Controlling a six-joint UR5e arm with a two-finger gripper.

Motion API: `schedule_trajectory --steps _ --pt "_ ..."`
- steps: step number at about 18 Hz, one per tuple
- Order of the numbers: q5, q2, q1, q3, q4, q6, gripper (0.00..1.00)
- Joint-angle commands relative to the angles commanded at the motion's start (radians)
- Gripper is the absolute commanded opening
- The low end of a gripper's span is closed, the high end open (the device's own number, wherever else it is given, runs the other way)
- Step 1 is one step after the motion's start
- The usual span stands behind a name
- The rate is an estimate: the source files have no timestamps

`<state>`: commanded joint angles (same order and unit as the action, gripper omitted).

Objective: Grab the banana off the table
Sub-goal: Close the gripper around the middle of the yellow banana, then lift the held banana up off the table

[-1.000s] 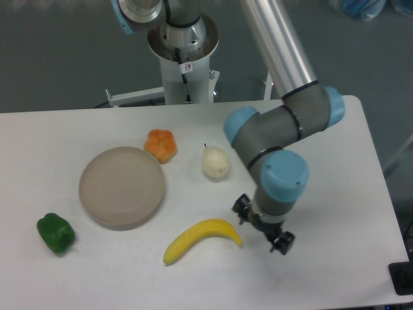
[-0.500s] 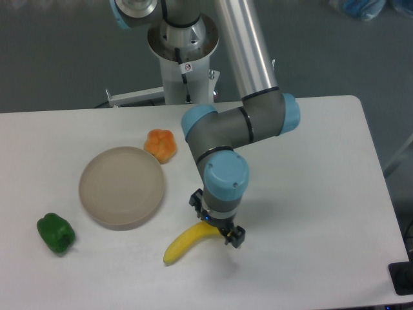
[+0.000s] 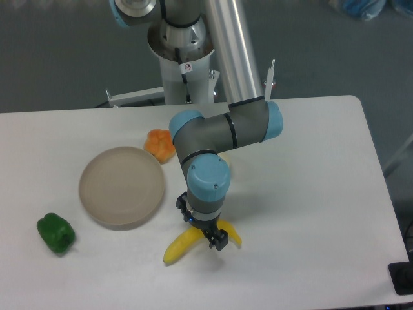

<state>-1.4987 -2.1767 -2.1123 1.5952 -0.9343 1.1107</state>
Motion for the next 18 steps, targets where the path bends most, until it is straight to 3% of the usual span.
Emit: schedule_trajectory --steps 3,5,6,8,9,13,18 --pt "-0.002 -0.006 0.0 -0.006 0.005 -0.011 1.0" --pt "-0.006 -0.009 0.0 -0.011 0.005 -0.022 0.69" --pt "-0.006 -0.011 0.0 -0.017 0.003 -0.023 0.48" --pt "-0.006 -0.009 0.0 -0.018 0.003 -0.037 0.25" --pt "-0.006 -0.009 0.0 -0.021 0.003 -0.048 0.19" --pt "-0.008 0.009 -0.002 -0.035 0.002 -0.051 0.1" --pt "-0.009 0.041 -0.047 -0.046 0.0 -0.043 0.1"
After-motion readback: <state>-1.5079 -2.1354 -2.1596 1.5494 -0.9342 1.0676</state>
